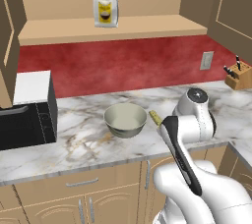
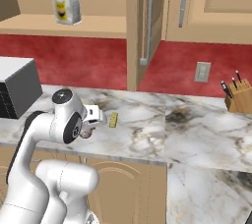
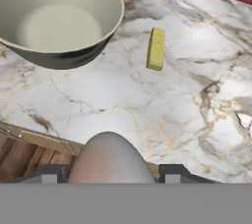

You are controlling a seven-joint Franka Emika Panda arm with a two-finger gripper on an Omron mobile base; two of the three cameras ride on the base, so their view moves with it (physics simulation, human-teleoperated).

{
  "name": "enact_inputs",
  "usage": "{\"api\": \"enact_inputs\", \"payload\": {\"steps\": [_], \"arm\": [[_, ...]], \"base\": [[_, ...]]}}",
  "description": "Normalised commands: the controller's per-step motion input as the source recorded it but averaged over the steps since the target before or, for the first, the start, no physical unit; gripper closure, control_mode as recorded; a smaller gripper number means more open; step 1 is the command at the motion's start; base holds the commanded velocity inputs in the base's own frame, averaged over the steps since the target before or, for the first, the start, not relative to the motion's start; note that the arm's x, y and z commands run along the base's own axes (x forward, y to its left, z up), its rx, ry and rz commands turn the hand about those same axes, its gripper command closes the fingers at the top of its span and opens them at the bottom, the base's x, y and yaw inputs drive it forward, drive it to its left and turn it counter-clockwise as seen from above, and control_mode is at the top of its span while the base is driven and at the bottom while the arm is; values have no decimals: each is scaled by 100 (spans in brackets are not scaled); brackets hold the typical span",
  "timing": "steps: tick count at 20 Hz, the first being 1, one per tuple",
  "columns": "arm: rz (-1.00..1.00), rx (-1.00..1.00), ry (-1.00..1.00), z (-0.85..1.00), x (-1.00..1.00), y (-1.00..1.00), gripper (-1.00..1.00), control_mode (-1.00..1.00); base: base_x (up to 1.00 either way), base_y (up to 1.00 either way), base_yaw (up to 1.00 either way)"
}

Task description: Pick the egg and butter from the fridge and place them by the bowl for mixing.

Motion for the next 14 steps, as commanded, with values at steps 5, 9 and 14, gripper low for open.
{"api": "enact_inputs", "payload": {"steps": [5, 9, 14], "arm": [[-7, 15, -9, -4, 0, 0, 100, -100], [-6, 21, -10, -7, 0, 0, 100, -100], [-1, 8, -3, -1, 0, 0, 100, -100]], "base": [[0, 0, 0], [0, 0, 0], [0, 0, 0]]}}
